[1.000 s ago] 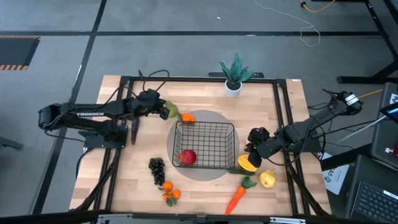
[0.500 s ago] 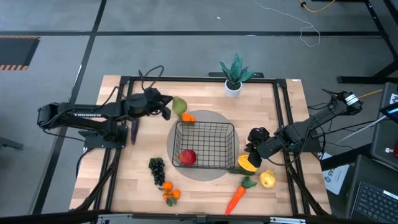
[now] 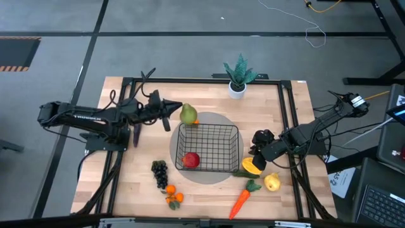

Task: Build produce basket
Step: Put the green pear into the black wire basket

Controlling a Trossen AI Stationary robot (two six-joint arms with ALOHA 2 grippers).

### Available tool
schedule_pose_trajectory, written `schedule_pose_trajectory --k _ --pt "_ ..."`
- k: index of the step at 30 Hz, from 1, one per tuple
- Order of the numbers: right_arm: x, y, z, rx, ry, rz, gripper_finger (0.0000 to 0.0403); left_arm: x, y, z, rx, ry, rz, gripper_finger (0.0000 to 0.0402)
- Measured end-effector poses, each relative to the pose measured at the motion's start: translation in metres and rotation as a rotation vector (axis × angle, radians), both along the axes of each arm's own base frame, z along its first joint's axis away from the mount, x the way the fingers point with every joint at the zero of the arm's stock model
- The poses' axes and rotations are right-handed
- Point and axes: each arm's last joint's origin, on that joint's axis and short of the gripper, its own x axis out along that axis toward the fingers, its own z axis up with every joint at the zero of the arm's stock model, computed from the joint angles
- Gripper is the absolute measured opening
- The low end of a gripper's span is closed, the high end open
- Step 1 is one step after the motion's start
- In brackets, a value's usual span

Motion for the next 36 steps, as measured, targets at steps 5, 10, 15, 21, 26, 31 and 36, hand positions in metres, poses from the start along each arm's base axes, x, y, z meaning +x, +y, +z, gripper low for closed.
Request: schedule_pose_trajectory --k 5,10,15,21,26,31,36 --pt "0.0 0.0 0.0 -0.001 0.0 0.001 0.011 0.001 -0.009 0.003 0.014 -0.026 -0.055 0.0" --pt "0.0 0.0 0.0 -0.001 0.0 0.001 0.011 0.004 -0.016 0.001 0.013 -0.027 -0.091 0.0" --pt "0.0 0.0 0.0 0.0 0.0 0.0 0.011 0.01 -0.024 0.002 0.017 -0.066 -0.128 0.0" --pt "0.0 0.0 0.0 0.001 0.0 0.0 0.011 0.019 -0.033 -0.004 0.035 -0.064 -0.161 0.0" --pt "0.0 0.0 0.0 0.001 0.001 -0.001 0.011 0.026 -0.038 -0.007 0.035 -0.092 -0.183 0.0" --pt "0.0 0.0 0.0 0.001 0.001 -0.001 0.011 0.033 -0.043 -0.007 0.052 -0.149 -0.284 0.0" --pt "0.0 0.0 0.0 0.01 0.006 0.006 0.011 0.04 -0.044 -0.011 0.055 -0.171 -0.312 0.0"
